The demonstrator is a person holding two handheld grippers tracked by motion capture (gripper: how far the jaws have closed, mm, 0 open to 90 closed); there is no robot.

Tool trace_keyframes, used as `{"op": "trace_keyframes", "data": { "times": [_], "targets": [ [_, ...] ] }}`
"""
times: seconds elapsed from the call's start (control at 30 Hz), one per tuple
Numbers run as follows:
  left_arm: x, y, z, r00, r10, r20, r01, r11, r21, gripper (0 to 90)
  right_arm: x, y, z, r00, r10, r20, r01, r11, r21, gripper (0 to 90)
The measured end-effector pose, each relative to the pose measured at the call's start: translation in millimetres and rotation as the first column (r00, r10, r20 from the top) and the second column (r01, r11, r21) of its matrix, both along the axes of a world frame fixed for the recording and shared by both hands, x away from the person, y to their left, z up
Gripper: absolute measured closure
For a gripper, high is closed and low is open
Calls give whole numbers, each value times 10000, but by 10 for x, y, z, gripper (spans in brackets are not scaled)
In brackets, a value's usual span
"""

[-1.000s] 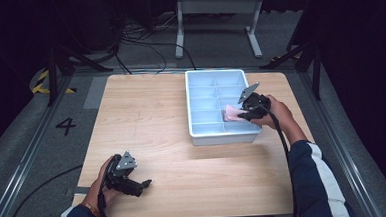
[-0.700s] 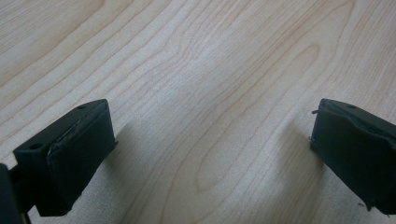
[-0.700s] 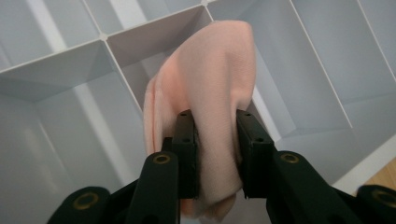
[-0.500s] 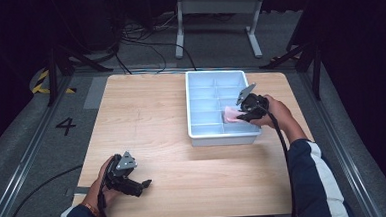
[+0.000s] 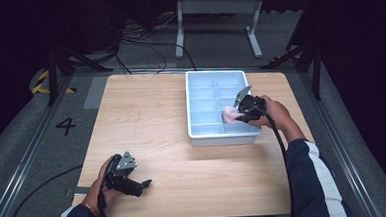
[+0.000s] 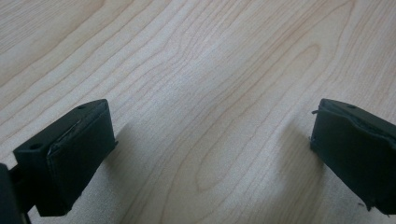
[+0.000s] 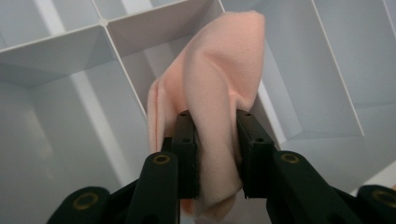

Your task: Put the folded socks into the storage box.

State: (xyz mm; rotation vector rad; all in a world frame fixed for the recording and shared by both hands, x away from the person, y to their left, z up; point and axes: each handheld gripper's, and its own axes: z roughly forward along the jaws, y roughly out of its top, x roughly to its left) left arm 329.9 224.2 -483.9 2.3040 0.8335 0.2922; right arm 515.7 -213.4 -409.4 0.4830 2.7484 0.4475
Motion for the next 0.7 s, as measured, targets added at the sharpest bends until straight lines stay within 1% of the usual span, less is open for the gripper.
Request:
{"op": "trace_keyframes", "data": {
  "times": [0.07, 0.13, 0.23, 0.27, 0.37, 0.53, 0.7],
  "targets": [
    [0, 0, 0, 10000, 1, 0, -1, 10000, -1, 0, 3, 7, -5, 10000, -41, -9, 41, 10000, -26, 721],
    [0, 0, 0, 10000, 1, 2, -1, 10000, -3, 0, 21, 38, -32, 9999, -88, -53, 87, 9997, -249, 722],
    [0, 0, 0, 10000, 3, 1, -3, 10000, -4, 0, 43, 99, -101, 9999, -132, -58, 127, 9971, -749, 722],
    [0, 0, 0, 10000, 0, 2, 0, 10000, -1, 0, 53, 114, -119, 9999, -135, -78, 128, 9964, -834, 721],
    [0, 0, 0, 10000, 2, -2, -2, 10000, -6, 0, 83, 125, -163, 9994, -200, -275, 175, 9958, -900, 720],
    [0, 0, 0, 10000, 0, -2, 0, 10000, -3, 0, 94, 131, -163, 9989, -280, -367, 245, 9955, -913, 719],
    [0, 0, 0, 10000, 2, 0, -2, 10000, -2, 0, 102, 142, -164, 9988, -291, -391, 248, 9940, -1067, 715]
  ]
}}
